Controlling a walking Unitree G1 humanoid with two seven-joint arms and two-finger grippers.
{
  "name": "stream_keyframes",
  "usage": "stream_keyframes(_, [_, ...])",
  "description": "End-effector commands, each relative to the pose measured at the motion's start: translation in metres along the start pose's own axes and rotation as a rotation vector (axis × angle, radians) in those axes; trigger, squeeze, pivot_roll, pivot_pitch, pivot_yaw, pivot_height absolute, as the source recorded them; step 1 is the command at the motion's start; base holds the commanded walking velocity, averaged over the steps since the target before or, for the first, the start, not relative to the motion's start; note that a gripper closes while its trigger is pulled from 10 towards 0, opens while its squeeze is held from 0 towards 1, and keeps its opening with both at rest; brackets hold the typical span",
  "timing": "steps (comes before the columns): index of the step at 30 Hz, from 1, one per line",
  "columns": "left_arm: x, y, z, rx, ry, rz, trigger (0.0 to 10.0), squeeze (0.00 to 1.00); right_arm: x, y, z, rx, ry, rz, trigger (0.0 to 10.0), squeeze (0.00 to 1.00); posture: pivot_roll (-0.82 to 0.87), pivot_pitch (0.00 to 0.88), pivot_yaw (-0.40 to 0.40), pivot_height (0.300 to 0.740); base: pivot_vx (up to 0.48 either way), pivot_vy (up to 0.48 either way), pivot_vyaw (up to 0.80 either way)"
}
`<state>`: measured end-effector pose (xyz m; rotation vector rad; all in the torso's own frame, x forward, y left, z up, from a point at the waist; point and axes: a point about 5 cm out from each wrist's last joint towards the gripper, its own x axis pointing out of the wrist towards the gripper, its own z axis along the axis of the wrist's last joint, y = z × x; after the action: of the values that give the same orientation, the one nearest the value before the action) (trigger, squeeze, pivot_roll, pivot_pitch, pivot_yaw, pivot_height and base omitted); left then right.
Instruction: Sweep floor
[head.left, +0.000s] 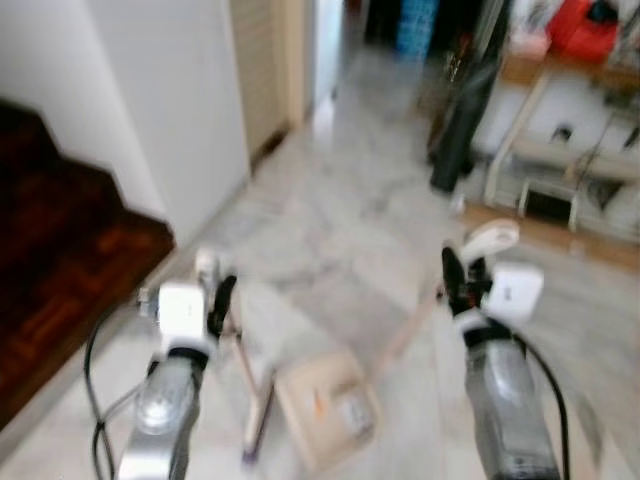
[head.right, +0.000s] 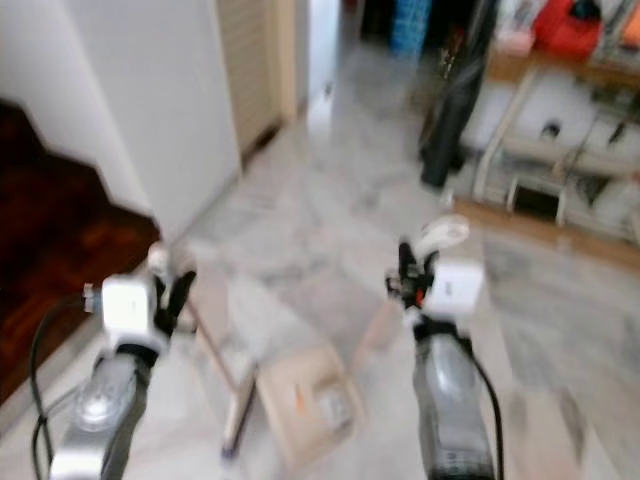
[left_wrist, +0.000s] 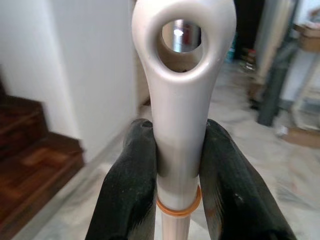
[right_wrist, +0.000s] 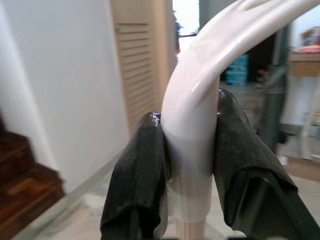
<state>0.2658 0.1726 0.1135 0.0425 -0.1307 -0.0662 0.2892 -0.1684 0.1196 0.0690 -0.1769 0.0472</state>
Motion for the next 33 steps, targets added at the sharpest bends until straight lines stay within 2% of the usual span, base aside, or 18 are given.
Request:
stream_keyframes(1, [0.0023, -0.0005, 0.0093, 0.023, -0.045, -0.005, 10.0, 0.00, 0.0023, 0.0001, 0.0097, 0.023, -0.054, -0.007, 10.0, 0.00, -0.02, 0.000, -0.012, 0.740, -0.277, 0.000, 0.66])
stream_keyframes(14, [0.0028, 0.0009, 0.0094, 0.027, -0.042, -0.002, 10.0, 0.00, 0.0021, 0.0004, 0.0090, 0.025, -0.053, -0.010, 10.0, 0.00, -0.01, 0.000, -0.010, 0.740, -0.275, 0.000, 0.57])
stream_keyframes(29, [0.0029, 0.0018, 0.0087, 0.022, -0.038, 0.010, 10.0, 0.00, 0.0029, -0.0019, 0.0079, 0.033, -0.046, -0.021, 10.0, 0.00, -0.01, 0.000, -0.012, 0.740, -0.254, 0.000, 0.00])
stream_keyframes(33, [0.0029, 0.0016, 0.0086, 0.022, -0.037, 0.014, 10.0, 0.00, 0.0033, -0.0028, 0.0086, 0.029, -0.049, -0.021, 10.0, 0.00, -0.01, 0.000, -0.013, 0.740, 0.000, 0.180, 0.00])
